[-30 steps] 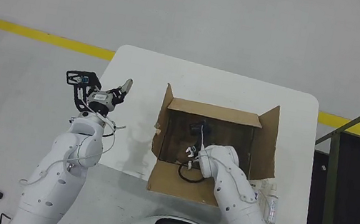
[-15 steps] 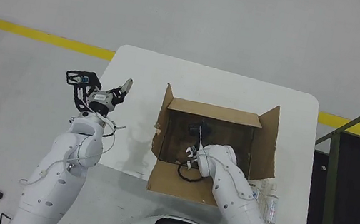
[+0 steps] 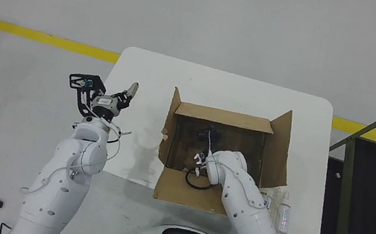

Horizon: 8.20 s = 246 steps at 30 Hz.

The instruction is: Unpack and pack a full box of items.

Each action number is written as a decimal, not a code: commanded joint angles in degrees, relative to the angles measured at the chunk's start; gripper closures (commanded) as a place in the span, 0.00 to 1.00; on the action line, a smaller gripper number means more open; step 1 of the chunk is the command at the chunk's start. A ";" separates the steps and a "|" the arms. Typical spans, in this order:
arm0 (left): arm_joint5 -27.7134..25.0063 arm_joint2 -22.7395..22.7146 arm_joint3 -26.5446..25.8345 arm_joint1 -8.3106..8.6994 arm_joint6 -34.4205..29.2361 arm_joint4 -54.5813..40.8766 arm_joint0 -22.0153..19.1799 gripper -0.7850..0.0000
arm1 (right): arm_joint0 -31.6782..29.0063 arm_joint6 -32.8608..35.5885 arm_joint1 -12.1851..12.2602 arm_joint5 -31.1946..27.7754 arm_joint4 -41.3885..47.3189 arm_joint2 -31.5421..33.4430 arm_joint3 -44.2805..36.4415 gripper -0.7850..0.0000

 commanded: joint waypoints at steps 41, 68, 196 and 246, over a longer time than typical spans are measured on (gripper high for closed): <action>0.00 0.00 0.00 0.00 0.00 0.00 0.00 0.00 | -15.91 21.90 3.72 -8.05 -10.13 11.45 -54.07 1.00; 0.00 0.00 0.00 0.00 0.00 0.00 0.00 0.00 | -17.09 30.56 4.71 -8.76 -14.60 21.44 -73.27 1.00; 0.00 0.00 0.00 0.00 0.00 0.00 0.00 0.00 | -29.93 25.14 10.25 -20.59 16.28 47.57 -77.80 1.00; 0.00 0.00 0.00 0.00 0.00 0.00 0.00 0.00 | -12.85 -0.65 8.57 2.32 -1.39 5.05 -32.49 1.00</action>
